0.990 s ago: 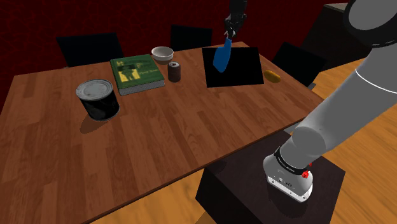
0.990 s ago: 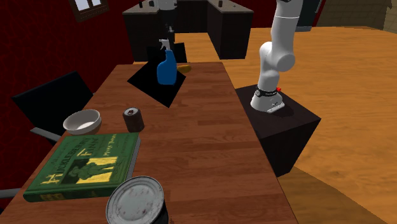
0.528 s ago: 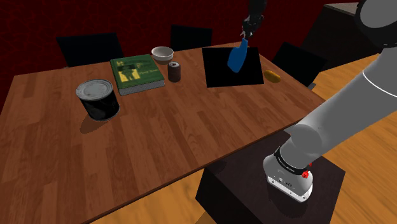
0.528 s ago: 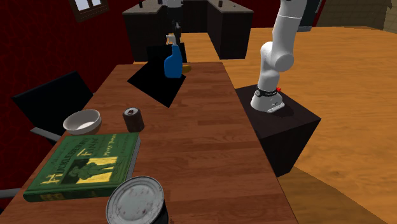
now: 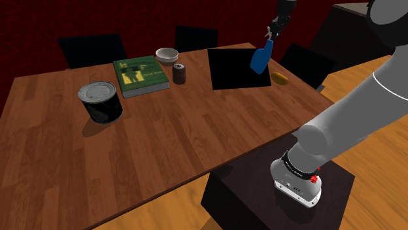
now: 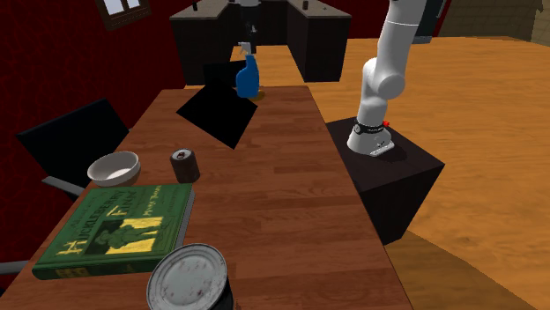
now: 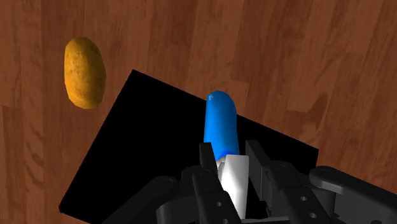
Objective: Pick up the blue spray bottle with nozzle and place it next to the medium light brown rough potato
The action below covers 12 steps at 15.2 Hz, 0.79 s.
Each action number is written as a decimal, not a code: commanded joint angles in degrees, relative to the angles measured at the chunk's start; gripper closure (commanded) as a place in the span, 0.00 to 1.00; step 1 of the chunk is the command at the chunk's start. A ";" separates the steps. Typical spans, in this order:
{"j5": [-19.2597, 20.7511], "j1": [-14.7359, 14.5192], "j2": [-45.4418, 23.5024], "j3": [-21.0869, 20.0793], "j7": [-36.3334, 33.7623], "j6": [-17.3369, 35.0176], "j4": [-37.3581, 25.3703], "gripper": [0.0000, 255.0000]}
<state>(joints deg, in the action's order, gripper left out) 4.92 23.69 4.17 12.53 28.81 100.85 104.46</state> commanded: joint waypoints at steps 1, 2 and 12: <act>0.08 1.32 0.00 1.54 2.92 0.19 -0.06 1.00; 0.05 1.96 -0.26 2.29 4.33 0.26 -0.34 1.00; -2.12 8.76 -6.31 9.68 18.94 0.27 -7.05 1.00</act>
<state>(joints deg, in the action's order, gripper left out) 3.31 31.66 -0.92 21.42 45.99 101.16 98.71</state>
